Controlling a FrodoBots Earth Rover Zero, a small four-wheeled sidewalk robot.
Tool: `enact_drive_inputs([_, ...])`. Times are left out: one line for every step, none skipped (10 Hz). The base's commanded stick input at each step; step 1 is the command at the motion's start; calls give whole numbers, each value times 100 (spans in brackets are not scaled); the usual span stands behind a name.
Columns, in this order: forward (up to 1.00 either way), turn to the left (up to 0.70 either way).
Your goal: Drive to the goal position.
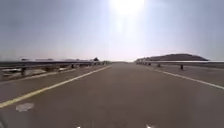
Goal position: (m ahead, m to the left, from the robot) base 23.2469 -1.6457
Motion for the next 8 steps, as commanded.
enact_drive_inputs([70,0])
enact_drive_inputs([70,0])
enact_drive_inputs([70,0])
enact_drive_inputs([70,0])
enact_drive_inputs([70,0])
enact_drive_inputs([70,0])
enact_drive_inputs([70,0])
enact_drive_inputs([70,0])
